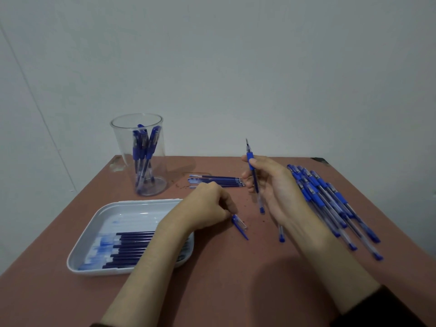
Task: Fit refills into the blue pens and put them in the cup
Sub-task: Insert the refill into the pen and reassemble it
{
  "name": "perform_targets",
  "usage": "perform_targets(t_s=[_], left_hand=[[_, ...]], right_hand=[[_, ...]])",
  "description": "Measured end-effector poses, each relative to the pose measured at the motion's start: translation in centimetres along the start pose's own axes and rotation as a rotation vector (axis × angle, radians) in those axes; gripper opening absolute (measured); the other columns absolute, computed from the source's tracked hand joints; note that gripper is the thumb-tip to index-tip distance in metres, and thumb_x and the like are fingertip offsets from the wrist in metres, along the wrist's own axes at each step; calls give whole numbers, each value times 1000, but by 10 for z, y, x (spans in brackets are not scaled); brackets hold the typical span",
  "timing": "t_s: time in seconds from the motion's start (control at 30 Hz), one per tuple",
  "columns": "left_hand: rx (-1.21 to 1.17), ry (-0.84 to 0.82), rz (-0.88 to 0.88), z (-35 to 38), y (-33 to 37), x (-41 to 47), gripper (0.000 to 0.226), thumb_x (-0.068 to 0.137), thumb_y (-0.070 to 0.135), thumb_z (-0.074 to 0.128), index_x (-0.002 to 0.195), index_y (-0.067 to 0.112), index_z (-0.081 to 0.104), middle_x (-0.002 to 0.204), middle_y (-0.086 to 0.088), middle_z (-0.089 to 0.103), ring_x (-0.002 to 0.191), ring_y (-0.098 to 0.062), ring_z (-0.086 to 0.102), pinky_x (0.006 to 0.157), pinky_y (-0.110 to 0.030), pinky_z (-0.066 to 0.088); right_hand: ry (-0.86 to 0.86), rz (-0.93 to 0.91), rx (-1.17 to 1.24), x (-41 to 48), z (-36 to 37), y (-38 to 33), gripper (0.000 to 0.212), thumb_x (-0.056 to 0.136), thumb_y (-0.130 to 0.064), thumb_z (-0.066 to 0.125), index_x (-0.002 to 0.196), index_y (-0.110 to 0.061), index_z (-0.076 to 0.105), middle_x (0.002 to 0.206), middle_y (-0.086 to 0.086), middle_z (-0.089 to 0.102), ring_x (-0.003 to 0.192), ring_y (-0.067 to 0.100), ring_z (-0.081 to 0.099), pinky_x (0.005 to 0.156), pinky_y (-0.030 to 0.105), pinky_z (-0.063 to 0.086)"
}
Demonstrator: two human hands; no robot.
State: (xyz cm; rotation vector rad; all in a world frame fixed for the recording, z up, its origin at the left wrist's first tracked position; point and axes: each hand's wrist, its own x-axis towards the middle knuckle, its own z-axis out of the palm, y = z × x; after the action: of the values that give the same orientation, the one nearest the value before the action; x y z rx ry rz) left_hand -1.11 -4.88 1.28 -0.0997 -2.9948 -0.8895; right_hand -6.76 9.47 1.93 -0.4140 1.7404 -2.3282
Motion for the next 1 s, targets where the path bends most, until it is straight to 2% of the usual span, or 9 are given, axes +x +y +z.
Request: perform_targets(t_s=[0.07,0.13,0.23,0.33,0.43,0.67,0.73,0.83,1.0], left_hand=[[6,71,21,2,-3,2,20,84,8,61,93,19,76,95,5,73,85,-4,63,82,-13,48],[-62,266,31,1,-2,5,17,84,11,64,95,17,75,85,6,71,74,-2,58,68,-2,41],[-553,525,-16,-5,-1,7,15,85,10,68,97,18,72,77,5,67,70,-6,60,67,-7,47],[-1118,573,-78,-13,-4,3,16,85,2,64,95,13,69,84,-4,69,79,-13,67,75,-18,55],[-1306,560,-88,-15,-7,1,19,85,-3,61,99,8,66,90,-8,68,86,-17,67,79,-19,55],[-1383,517,-48,-16,-5,1,22,84,-4,60,104,5,64,90,-10,68,82,-15,68,76,-18,56],[-1375,502,-38,-15,-4,1,23,84,-4,61,104,5,64,88,-9,68,81,-14,68,76,-18,56],[-1309,494,-38,-14,-5,2,22,84,-3,63,103,8,65,86,-7,69,84,-16,67,76,-19,55],[-1058,494,-57,-10,-4,3,23,82,2,69,97,18,68,90,-8,73,81,-13,69,77,-22,55]], right_hand=[[-4,-1,-11,0,1,0,18,93,-11,54,102,-5,69,68,6,62,57,14,52,55,24,45],[10,-7,-45,-1,1,0,16,92,-10,55,98,-7,70,67,6,62,56,15,51,55,25,43],[38,-65,-193,-1,3,1,15,91,-9,58,90,-13,72,63,4,61,56,14,49,56,27,41],[46,-145,-370,-1,5,5,14,88,-11,63,84,-21,71,62,1,62,56,10,51,61,35,43],[30,-248,-576,-1,5,11,16,86,-15,67,81,-29,70,69,10,63,62,13,54,66,42,50],[41,-322,-668,-3,5,11,19,85,-17,69,81,-36,68,76,10,67,73,26,63,71,41,54],[37,-333,-711,-2,4,11,18,85,-17,69,83,-35,68,75,6,68,75,21,64,70,33,54],[46,-373,-782,-3,4,13,15,84,-16,70,87,-30,71,69,-7,65,67,4,58,61,14,46],[71,-464,-947,-3,4,15,17,85,-20,68,100,-24,74,88,-12,71,80,4,63,73,26,53]])
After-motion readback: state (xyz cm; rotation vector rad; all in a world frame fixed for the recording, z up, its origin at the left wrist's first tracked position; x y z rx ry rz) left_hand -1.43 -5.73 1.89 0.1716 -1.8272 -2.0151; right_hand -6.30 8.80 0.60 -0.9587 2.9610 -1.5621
